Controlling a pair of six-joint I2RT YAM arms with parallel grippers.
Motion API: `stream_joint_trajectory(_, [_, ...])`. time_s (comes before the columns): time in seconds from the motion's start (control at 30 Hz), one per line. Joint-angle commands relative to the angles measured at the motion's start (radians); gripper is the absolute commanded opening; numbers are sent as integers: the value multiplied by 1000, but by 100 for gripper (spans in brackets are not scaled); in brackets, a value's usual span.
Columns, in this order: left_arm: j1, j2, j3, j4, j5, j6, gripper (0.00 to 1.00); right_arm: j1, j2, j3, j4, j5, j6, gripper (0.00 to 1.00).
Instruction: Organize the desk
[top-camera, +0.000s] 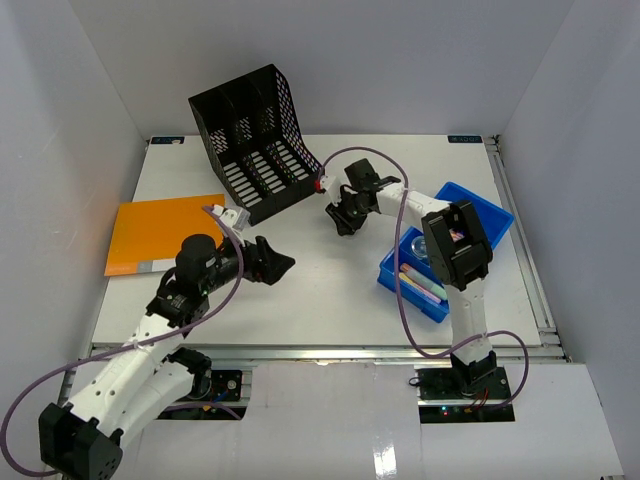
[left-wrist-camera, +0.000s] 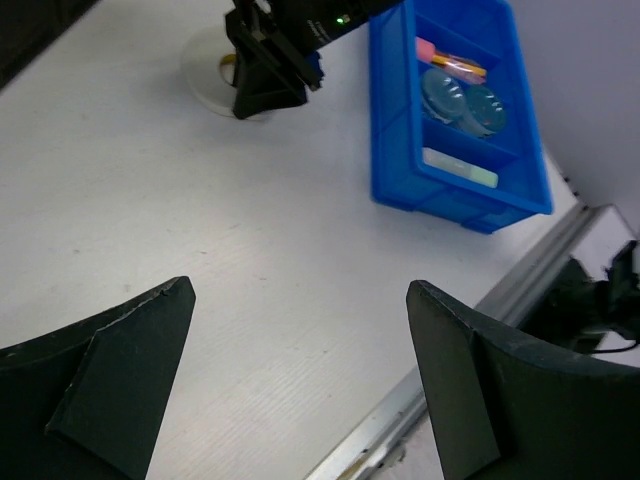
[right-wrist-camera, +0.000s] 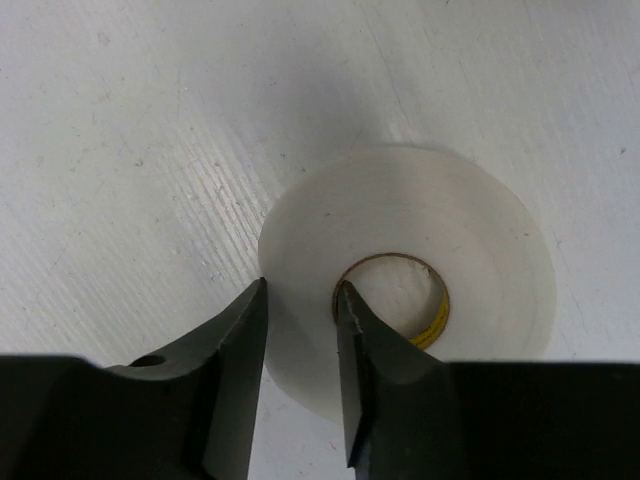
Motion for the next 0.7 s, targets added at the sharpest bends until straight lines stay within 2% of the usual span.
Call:
stream_joint_trajectory(0.0, [5, 105, -42, 237, 123, -258, 98, 2, -86, -86, -33, -88, -24, 26])
stream_joint_trajectory(0.23, [3, 296, -42, 413, 122, -485, 98, 3, -316, -252, 12, -253, -101, 21])
stream_joint_trajectory(0.47, [-17, 437, -23, 506, 97, -582, 98, 5, -492, -369, -4, -384, -163, 20])
stream_joint_trajectory(0.67, [-40, 535, -10, 607, 121, -652, 95, 35, -576, -423, -15, -477, -197, 20])
